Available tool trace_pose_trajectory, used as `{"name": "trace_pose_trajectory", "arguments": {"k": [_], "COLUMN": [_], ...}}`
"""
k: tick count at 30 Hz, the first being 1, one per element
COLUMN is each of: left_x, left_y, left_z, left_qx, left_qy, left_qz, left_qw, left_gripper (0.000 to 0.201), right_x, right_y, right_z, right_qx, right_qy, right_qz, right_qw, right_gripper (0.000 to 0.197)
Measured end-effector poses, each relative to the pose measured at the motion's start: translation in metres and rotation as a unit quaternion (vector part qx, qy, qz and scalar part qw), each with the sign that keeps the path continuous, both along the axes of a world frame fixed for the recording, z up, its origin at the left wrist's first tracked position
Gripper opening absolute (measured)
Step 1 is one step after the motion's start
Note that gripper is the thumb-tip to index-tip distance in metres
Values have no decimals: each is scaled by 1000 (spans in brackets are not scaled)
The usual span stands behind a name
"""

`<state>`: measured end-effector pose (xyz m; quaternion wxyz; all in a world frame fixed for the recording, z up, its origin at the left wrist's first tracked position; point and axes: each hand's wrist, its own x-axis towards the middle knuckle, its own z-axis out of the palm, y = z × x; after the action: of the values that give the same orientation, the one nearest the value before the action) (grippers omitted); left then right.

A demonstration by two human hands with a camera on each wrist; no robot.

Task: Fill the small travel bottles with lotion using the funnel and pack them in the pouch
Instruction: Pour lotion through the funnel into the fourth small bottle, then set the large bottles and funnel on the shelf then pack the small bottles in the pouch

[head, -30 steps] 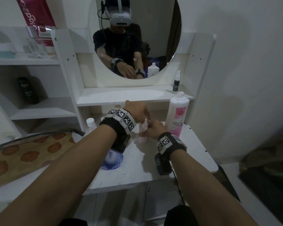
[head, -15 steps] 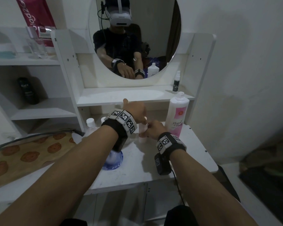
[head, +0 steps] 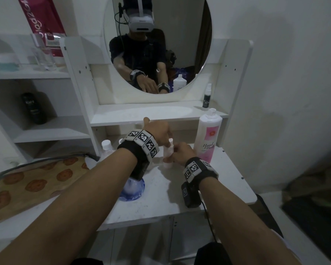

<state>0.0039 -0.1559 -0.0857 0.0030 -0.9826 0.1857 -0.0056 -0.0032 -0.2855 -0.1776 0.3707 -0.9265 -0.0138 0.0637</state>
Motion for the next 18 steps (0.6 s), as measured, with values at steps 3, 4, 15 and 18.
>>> {"name": "trace_pose_trajectory", "arguments": {"k": [3, 4, 15, 18], "left_x": [-1, -2, -17, -22], "left_y": [-1, -2, -57, -77], "left_z": [0, 0, 7, 1], "left_qx": [-5, -6, -185, -351], "left_qy": [6, 7, -17, 61], "left_qz": [5, 7, 11, 35], "left_qw": [1000, 1000, 983, 934], "left_gripper": [32, 31, 70, 86], "right_x": [-1, -2, -56, -77], "right_y": [1, 1, -77, -110], "right_z": [2, 3, 33, 33], "right_qx": [-17, -25, -3, -62], "right_qy": [3, 5, -29, -13], "right_qz": [7, 12, -18, -46], "right_qw": [1000, 1000, 999, 997], "right_gripper": [43, 45, 41, 38]}}
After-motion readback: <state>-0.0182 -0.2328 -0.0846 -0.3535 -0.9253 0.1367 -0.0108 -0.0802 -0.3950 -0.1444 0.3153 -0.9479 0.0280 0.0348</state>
